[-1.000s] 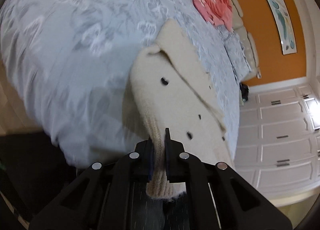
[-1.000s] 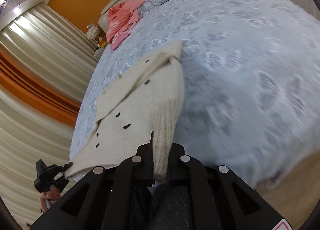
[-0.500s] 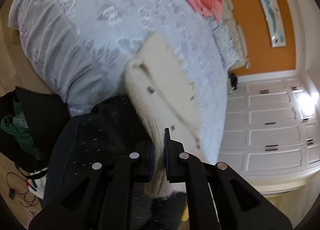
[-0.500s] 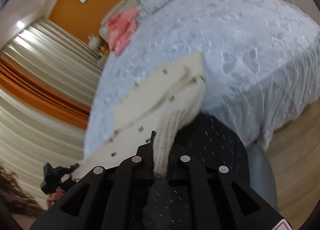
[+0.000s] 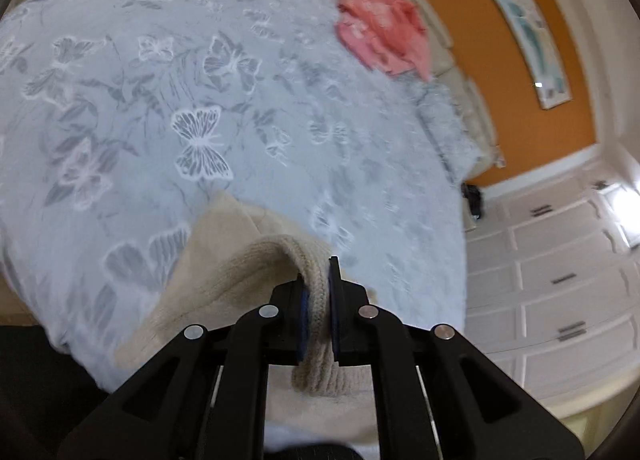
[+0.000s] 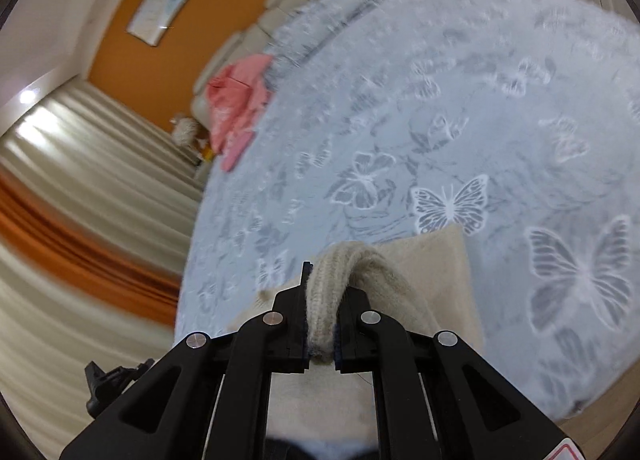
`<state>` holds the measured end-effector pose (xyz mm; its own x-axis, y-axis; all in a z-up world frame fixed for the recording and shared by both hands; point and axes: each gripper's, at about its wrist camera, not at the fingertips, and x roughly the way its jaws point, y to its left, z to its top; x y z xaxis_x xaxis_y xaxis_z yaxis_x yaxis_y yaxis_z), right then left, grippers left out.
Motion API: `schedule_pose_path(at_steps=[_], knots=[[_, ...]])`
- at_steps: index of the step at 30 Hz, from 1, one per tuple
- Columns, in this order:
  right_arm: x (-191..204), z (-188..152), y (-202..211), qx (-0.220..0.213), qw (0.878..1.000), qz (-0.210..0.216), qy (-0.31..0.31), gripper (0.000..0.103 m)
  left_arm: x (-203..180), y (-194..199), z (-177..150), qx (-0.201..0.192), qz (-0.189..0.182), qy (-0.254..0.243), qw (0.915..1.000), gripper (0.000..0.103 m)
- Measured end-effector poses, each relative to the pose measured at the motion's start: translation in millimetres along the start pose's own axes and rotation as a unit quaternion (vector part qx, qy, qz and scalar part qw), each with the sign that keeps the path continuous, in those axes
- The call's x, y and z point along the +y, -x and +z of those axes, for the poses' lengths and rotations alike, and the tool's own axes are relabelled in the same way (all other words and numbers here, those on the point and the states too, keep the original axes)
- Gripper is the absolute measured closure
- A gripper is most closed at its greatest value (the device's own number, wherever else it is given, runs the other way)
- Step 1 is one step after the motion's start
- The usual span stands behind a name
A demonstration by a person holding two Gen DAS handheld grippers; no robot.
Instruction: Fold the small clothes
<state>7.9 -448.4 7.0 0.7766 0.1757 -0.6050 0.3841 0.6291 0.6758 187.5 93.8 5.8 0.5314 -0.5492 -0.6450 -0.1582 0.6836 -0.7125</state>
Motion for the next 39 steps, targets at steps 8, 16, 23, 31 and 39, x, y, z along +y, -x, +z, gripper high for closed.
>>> schedule_pose_path(at_steps=[8,16,23,31,39], knots=[[-38,18,-115,0.059,0.996,-0.07,-0.017,0.093,32,-113,21,0.024,0.102,0.01,0.9944,0.095],[-36,10,-89,0.026,0.998,-0.059,-0.004,0.046,41,-100,14,-0.02,0.113,-0.017,0.9933,0.043],[-46,-50,-16,0.003,0.99,-0.129,0.053,0.024,59,-27,-31,-0.046,0.137,-0.076,0.9866,0.022],[-96,-113,-46,0.151,0.981,-0.12,-0.033,0.064,123,-54,-77,0.085,0.159,0.03,0.9832,0.048],[-56,-89,1,0.06,0.994,-0.095,0.01,0.089,95,-13,-66,0.045,0.157,-0.006,0.9866,0.086]])
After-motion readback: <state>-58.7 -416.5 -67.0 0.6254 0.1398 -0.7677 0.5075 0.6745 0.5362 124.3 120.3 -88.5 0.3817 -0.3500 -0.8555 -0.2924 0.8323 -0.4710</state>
